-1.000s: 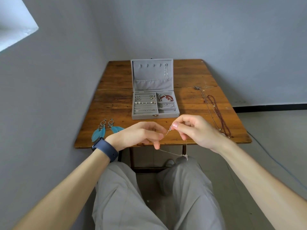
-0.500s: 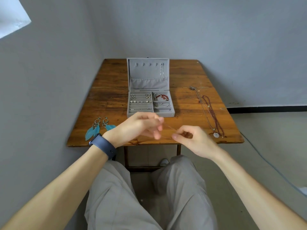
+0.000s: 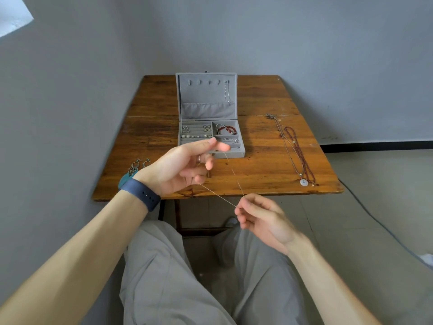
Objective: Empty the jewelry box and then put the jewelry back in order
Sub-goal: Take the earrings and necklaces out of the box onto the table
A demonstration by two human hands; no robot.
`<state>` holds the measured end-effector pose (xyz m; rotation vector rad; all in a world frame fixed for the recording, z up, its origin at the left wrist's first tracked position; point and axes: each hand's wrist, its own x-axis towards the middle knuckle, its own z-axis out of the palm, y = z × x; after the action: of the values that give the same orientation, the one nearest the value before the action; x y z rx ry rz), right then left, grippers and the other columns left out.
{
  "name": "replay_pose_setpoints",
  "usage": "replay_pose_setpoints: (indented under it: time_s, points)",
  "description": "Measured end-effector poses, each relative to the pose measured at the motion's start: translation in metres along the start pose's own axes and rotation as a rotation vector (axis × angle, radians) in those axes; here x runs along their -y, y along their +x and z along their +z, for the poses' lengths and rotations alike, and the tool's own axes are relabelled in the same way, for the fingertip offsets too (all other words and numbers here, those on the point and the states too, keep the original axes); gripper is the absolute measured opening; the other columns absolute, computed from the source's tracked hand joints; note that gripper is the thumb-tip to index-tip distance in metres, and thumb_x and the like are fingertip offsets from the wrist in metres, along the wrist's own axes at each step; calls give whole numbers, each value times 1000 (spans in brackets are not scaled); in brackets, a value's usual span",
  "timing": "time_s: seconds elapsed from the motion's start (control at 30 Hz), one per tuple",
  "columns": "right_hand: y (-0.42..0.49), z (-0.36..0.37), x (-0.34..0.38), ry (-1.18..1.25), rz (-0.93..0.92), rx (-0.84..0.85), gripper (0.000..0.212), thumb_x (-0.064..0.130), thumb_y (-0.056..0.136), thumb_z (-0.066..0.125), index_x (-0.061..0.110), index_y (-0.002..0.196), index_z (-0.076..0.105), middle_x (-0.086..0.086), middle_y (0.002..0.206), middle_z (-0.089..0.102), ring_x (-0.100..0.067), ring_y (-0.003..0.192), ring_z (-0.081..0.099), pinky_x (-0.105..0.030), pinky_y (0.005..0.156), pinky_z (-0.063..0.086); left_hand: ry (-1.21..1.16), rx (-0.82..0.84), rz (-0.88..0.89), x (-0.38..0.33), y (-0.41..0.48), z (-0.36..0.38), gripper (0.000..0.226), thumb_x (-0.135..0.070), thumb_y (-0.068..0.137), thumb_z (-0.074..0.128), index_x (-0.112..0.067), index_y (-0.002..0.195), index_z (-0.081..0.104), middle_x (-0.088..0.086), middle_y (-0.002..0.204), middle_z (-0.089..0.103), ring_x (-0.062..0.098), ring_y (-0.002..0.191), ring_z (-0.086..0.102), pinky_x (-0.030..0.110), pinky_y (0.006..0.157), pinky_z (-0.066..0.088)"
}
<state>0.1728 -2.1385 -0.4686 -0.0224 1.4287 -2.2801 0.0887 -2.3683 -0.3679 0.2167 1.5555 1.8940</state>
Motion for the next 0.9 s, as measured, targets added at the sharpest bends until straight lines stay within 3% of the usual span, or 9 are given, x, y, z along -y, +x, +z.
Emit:
replay_pose_setpoints:
  time_s: [0.1,0.2,0.27,0.37,0.5,0.63,0.73,0.9]
  points:
    - [-6,2,3,-81,-68,-12,15,9,90,67,14,100,77,-9,97,71,-15,79,63,-26,72,54,-90,10,-19,-5,-2,-7,30,-42,98,55,-24,114,73,-3,82,64,2,36,23,17,45,34]
    - [-7,3,4,-259,-171,-117,19,11,94,66,22,102,79,-9,102,75,-19,89,69,-29,80,56,-172,8,-4,-12,-3,-13,27,-41,97,56,-25,114,71,-1,105,72,1,34,25,14,40,34]
    - [-7,3,5,-289,-187,-95,16,16,91,68,23,102,78,-9,108,74,-22,97,69,-30,84,56,-168,15,-2,-16,-4,-13,23,-39,97,56,-25,107,71,0,115,72,1,34,26,13,36,32]
    - [-2,6,4,-294,-146,-79,23,27,82,75,23,105,74,-6,116,72,-21,104,68,-31,85,54,-7,38,-36,-22,-4,-8,23,-41,94,58,-24,103,70,5,126,68,2,36,25,13,35,30]
    - [16,19,4,-348,-132,-159,45,39,71,78,35,115,66,12,124,68,-9,113,65,-33,88,49,215,65,-77,-37,-4,-3,25,-42,98,54,-23,104,69,8,133,65,2,39,24,14,37,29]
    - [38,37,19,-352,-130,-143,71,55,67,72,45,135,54,20,142,54,-1,131,49,-35,108,38,241,61,-87,-51,-3,-2,25,-41,99,53,-22,103,69,8,133,65,3,38,25,14,37,30]
    - [49,47,28,-283,-81,-64,60,53,79,64,45,138,53,17,147,51,-1,134,45,-38,111,32,228,50,-95,-53,-2,-1,25,-41,99,53,-22,101,70,8,132,66,3,38,24,14,37,29]
    - [48,42,22,220,32,122,29,37,88,66,16,106,74,-8,119,71,-29,114,66,-40,93,53,228,26,-124,-46,1,1,24,-41,100,53,-21,103,66,8,129,67,3,39,21,14,37,27]
